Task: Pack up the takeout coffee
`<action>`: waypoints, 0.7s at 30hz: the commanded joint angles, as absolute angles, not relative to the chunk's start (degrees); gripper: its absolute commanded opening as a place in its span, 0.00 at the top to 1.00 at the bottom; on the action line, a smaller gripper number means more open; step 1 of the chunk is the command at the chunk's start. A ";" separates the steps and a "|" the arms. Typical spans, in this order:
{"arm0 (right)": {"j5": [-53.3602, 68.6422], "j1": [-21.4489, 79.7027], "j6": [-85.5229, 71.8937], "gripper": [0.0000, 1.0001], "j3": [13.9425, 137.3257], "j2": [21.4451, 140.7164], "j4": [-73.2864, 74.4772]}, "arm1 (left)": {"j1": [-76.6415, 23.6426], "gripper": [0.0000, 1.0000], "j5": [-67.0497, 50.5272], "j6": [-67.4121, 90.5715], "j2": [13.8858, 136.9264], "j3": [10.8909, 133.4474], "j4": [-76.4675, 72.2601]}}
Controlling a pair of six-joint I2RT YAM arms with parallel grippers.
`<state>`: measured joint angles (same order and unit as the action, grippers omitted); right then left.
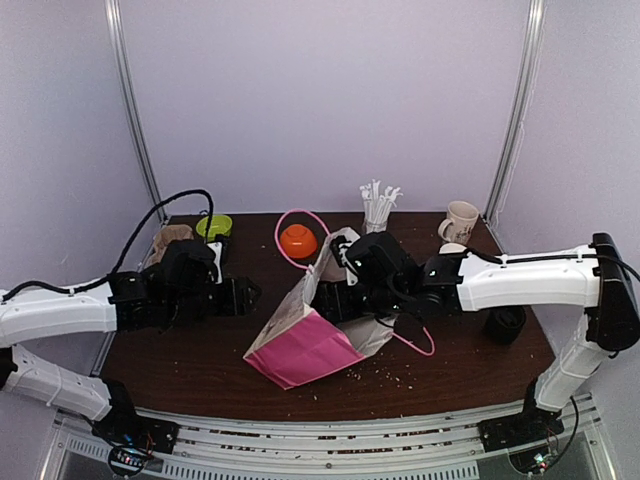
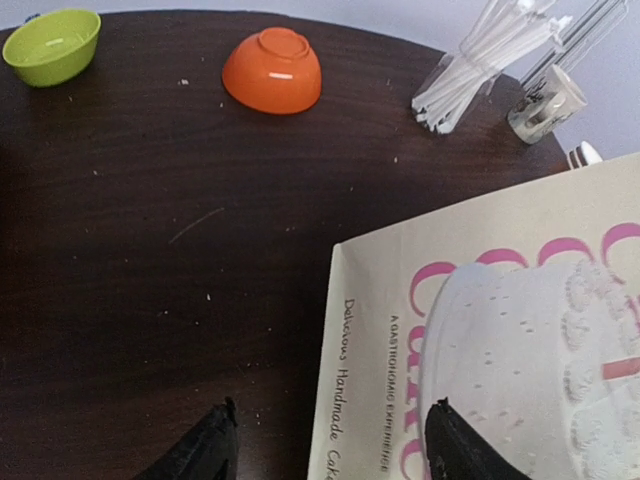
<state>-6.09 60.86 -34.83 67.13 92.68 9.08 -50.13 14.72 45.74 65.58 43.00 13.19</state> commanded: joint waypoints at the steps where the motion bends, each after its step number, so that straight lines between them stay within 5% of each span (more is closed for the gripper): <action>1: -2.54 59.07 -36.91 0.51 68.72 93.47 9.98 | -48.35 0.34 9.95 47.79 69.40 40.34 5.32; 21: 7.98 58.28 -37.31 0.51 78.07 98.37 18.97 | -46.14 0.39 -7.34 48.59 86.25 38.18 -12.70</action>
